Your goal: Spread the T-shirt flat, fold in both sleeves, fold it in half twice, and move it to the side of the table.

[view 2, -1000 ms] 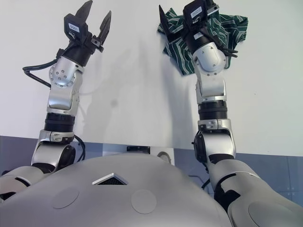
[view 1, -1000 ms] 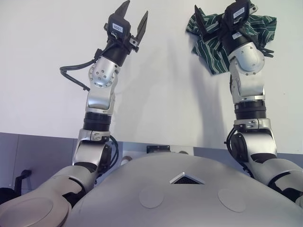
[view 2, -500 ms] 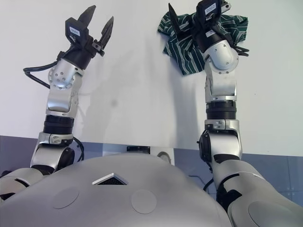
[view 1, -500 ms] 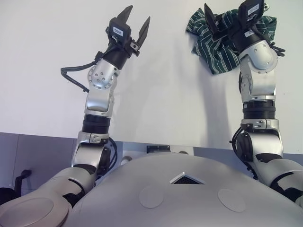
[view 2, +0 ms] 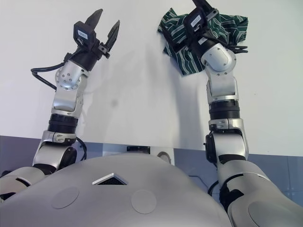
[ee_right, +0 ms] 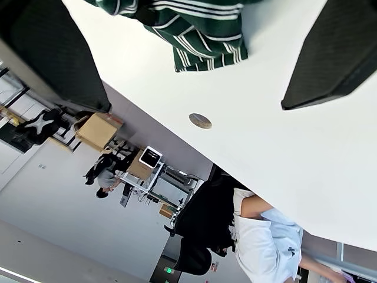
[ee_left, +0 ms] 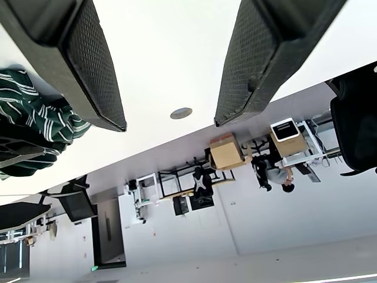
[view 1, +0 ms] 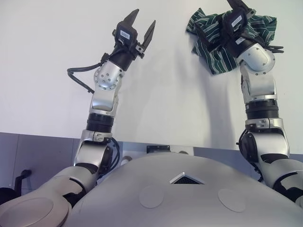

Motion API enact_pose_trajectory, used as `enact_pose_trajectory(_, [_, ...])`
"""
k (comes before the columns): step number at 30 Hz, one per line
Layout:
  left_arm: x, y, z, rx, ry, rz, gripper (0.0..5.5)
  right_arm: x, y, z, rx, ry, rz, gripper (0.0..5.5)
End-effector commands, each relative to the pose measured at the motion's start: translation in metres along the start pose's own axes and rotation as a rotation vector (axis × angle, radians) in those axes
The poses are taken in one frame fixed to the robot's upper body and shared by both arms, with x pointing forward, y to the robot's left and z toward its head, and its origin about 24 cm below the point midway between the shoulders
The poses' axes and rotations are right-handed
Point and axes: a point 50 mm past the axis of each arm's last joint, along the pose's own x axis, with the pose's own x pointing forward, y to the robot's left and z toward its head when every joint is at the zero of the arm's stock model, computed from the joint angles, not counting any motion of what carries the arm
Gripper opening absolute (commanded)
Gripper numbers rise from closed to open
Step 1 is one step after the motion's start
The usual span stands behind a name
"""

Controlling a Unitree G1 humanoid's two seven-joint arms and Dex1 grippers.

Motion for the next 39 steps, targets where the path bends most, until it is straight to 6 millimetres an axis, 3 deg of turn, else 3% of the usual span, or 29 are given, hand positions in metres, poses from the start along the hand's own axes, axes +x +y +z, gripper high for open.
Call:
enact_pose_trajectory(1, [0.009, 0.003, 0.005, 0.054, -0.020, -0.010, 2.75, 0.007, -0.012, 0.014, 0.007, -0.051, -0.018, 5.38])
enact_pose_trajectory(5, [0.009, 0.006, 0.005, 0.067, -0.020, -0.009, 2.75, 0.007, -0.014, 0.016, 0.010, -0.059, -0.027, 5.38])
enact_pose_trajectory(14, [0.012, 0.006, 0.008, 0.044, -0.035, -0.002, 2.75, 0.008, -0.017, 0.024, 0.164, -0.111, -0.039, 5.38])
enact_pose_trajectory(17, [0.010, 0.008, 0.008, 0.018, -0.039, 0.014, 2.75, 0.007, -0.017, 0.031, 0.306, -0.168, -0.032, 5.38])
enact_pose_trajectory(20, [0.009, 0.009, 0.009, 0.008, -0.039, 0.015, 2.75, 0.003, -0.017, 0.028, 0.305, -0.148, -0.026, 5.38])
enact_pose_trajectory(22, [0.009, 0.009, 0.009, 0.008, -0.038, 0.013, 2.75, 0.002, -0.018, 0.023, 0.205, -0.096, -0.023, 5.38])
enact_pose_trajectory(26, [0.008, 0.008, 0.009, 0.016, -0.035, 0.010, 2.75, -0.034, -0.042, -0.018, -0.428, 0.250, 0.104, 5.38])
enact_pose_trajectory(29, [0.004, 0.009, 0.006, 0.018, -0.026, 0.018, 2.75, -0.059, -0.049, -0.042, -0.593, 0.390, 0.206, 5.38])
enact_pose_trajectory(31, [0.004, 0.006, 0.006, 0.017, -0.025, 0.015, 2.75, -0.068, -0.030, -0.064, -0.638, 0.451, 0.303, 5.38])
enact_pose_trajectory(33, [0.004, 0.004, 0.007, 0.017, -0.025, 0.010, 2.75, -0.072, 0.003, -0.079, -0.630, 0.456, 0.420, 5.38])
enact_pose_trajectory(34, [0.004, 0.003, 0.007, 0.017, -0.024, 0.004, 2.75, -0.068, 0.025, -0.078, -0.611, 0.404, 0.467, 5.38])
enact_pose_trajectory(36, [0.003, 0.000, 0.006, 0.016, -0.020, -0.005, 2.75, -0.049, 0.063, -0.054, -0.497, 0.232, 0.479, 5.38])
enact_pose_trajectory(37, [0.003, 0.000, 0.006, 0.017, -0.017, -0.008, 2.75, -0.033, 0.077, -0.028, -0.387, 0.117, 0.431, 5.38])
enact_pose_trajectory(39, [0.002, -0.003, 0.006, 0.021, -0.013, -0.018, 2.75, -0.015, 0.083, 0.015, -0.185, -0.046, 0.331, 5.38])
